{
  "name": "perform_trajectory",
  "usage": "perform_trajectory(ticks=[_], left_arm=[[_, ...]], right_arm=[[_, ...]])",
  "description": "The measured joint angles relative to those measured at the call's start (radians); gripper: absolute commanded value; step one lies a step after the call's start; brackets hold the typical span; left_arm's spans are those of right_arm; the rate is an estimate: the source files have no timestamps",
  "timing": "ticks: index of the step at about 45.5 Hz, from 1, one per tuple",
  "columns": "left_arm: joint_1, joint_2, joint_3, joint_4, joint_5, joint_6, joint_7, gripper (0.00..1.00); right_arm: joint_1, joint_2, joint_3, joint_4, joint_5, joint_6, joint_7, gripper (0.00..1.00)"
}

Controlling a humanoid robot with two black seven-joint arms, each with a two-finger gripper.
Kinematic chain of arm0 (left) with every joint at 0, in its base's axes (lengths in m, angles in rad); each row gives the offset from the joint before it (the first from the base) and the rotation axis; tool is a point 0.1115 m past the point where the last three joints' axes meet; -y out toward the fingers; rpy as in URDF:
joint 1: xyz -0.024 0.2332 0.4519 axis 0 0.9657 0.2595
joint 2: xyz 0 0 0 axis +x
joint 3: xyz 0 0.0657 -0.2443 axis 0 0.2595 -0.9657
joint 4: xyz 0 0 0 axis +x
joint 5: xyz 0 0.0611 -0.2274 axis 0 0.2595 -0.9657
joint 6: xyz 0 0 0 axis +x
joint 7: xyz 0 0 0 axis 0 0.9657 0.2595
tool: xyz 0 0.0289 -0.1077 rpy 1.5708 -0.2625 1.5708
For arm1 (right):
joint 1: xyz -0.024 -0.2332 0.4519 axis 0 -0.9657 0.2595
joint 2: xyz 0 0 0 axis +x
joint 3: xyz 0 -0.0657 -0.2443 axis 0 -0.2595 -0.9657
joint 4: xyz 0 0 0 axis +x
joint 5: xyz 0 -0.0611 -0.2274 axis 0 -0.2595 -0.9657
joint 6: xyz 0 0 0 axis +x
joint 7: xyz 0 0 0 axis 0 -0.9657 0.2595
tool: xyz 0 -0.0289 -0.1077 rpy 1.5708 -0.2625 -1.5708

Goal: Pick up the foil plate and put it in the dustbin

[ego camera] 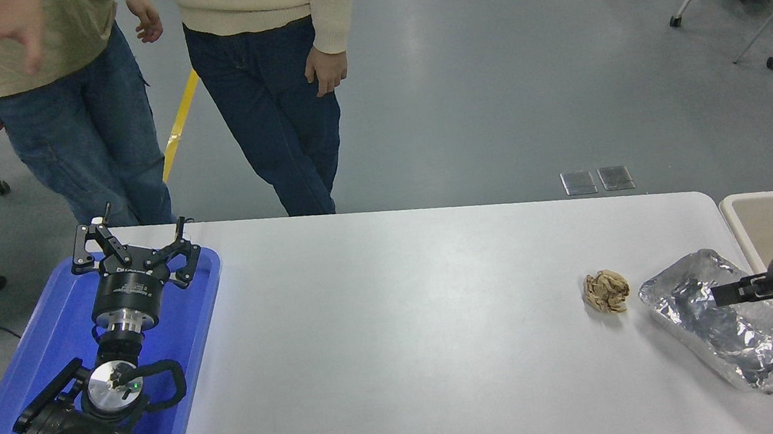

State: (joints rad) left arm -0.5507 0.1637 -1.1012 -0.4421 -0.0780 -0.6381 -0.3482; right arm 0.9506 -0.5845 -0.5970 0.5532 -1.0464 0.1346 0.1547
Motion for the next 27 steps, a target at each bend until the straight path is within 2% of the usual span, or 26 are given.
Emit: perform_trajectory(ticks=[7, 12, 14, 20, 26, 27], left_arm=[[0.000, 0.000, 0.000, 0.000, 0.000, 0.000, 0.000, 1.00], [0.000, 0.000, 0.000, 0.000, 0.000, 0.000, 0.000, 1.00], [0.000, 0.000, 0.000, 0.000, 0.000, 0.000, 0.000, 1.00], [0.000, 0.000, 0.000, 0.000, 0.000, 0.000, 0.000, 1.00], [0.000, 0.000, 0.000, 0.000, 0.000, 0.000, -0.001, 1.00], [0.000, 0.000, 0.000, 0.000, 0.000, 0.000, -0.001, 1.00]], right_arm=[[-0.055, 0.043, 0.008, -0.085, -0.003, -0.042, 0.001, 0.96], [-0.083, 0.066, 0.011, -0.121, -0.004, -0.063, 0.001, 0.86], [-0.094, 0.074, 0.012, -0.132, -0.005, -0.071, 0.002, 0.76], [-0.116, 0.087, 0.013, -0.153, -0.006, -0.085, 0.004, 0.39], [-0.134, 0.094, 0.014, -0.163, -0.006, -0.092, 0.007, 0.14], [-0.136, 0.095, 0.014, -0.165, -0.007, -0.093, 0.007, 0.07]])
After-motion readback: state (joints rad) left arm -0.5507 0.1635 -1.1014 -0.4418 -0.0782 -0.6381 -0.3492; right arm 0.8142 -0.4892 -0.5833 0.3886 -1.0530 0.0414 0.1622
